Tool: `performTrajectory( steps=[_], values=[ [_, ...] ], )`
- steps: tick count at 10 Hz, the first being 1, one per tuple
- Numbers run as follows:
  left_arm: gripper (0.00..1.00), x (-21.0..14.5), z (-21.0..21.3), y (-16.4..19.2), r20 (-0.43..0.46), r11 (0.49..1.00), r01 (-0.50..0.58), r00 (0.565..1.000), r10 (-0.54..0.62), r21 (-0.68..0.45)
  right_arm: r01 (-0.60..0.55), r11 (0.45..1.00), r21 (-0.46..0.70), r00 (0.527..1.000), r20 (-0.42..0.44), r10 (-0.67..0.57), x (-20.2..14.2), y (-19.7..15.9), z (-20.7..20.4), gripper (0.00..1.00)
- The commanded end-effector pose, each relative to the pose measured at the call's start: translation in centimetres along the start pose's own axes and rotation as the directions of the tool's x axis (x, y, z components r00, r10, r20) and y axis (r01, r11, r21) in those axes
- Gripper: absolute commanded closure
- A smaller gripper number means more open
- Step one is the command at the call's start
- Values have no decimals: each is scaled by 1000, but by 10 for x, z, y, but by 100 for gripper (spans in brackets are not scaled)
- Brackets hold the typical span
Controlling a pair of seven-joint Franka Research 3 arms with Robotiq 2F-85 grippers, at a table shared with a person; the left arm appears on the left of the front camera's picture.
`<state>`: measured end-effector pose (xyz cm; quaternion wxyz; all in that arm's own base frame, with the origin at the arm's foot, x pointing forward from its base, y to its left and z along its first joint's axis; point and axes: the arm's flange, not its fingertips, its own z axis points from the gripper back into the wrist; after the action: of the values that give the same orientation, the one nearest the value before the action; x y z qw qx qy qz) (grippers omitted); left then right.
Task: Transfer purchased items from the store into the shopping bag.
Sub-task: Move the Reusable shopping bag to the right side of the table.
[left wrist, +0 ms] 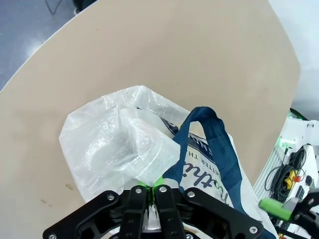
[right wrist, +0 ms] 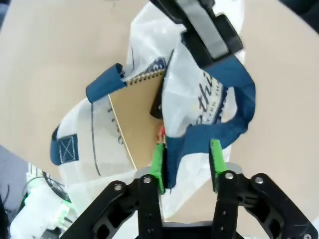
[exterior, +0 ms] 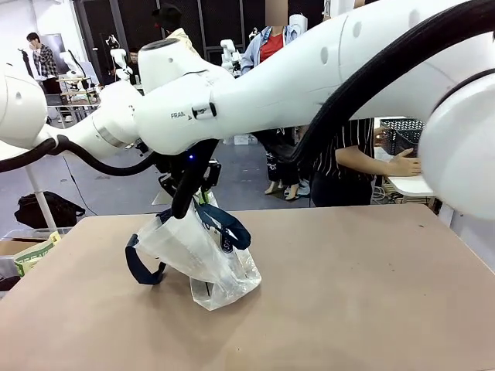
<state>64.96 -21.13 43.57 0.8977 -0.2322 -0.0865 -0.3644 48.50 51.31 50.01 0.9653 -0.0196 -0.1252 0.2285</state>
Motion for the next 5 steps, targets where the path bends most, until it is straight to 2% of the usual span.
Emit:
performTrajectory(
  steps=[1,5],
  values=[
    [100,-4,-7,5,-4,1000,-18,1000,18,13,28,999,41,999,42,-30,-26,-23,17,0],
    [100,-5,-6,8,3,1000,-14,1000,14,2,113,993,40,991,74,-116,-56,-78,45,0]
  ],
)
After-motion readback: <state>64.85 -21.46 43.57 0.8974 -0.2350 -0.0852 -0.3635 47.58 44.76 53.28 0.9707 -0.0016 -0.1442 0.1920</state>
